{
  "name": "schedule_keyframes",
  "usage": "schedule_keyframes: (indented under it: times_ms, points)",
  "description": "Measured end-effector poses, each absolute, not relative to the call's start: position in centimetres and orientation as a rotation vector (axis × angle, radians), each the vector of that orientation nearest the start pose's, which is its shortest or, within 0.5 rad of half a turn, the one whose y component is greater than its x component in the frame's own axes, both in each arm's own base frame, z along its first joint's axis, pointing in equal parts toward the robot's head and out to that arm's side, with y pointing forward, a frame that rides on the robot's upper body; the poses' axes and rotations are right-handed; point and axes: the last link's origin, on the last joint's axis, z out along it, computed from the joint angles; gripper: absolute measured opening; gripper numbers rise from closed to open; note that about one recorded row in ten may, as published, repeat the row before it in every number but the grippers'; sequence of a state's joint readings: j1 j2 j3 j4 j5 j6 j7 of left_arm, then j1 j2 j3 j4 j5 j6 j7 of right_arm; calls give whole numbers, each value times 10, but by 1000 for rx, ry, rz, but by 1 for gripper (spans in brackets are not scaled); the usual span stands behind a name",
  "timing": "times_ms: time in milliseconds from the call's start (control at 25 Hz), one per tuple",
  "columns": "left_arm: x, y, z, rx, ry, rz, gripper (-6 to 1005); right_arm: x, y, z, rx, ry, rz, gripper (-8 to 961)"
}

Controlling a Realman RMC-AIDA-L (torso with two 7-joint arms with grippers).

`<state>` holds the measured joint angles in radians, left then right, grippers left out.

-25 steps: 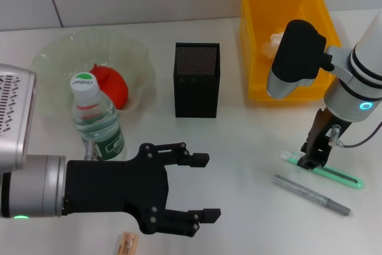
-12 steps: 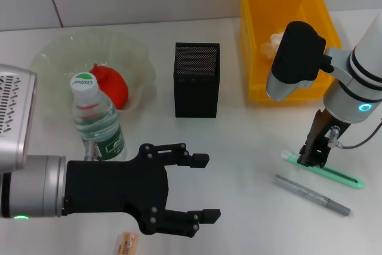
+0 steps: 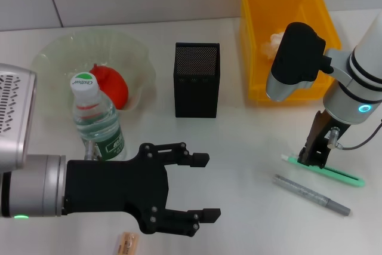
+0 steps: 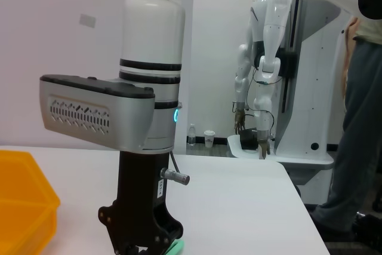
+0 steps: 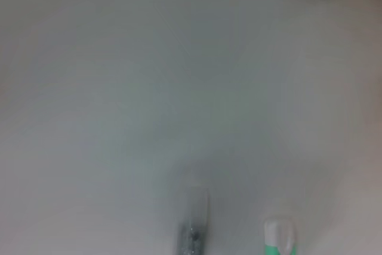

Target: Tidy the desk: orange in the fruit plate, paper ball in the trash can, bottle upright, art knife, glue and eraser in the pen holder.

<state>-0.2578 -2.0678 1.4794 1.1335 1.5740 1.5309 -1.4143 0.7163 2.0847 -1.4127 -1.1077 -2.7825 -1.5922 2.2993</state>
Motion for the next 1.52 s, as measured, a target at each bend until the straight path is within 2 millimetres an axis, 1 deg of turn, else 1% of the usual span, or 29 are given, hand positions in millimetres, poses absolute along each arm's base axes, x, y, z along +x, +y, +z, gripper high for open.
schedule_keyframes:
  times_ms: [400,600,840,1480,1520]
  points:
    - [-184,264,-36,-3054,-83,-768,813,211,358,-16,-2690,631,-955,28]
    - [-184,264,-36,-3054,-83,-768,813,208,359,-14,-2687,616,-949,147]
    - [-184,264,-36,-3054,-83,-768,813,208,358,-15,-2692,597,-961,208]
    - [-184,265,-35,-3051,-80,-763,814,209,357,-19,-2699,591,-965,209]
    - [-184,265,-35,-3051,-80,-763,814,209,357,-19,-2699,591,-965,164]
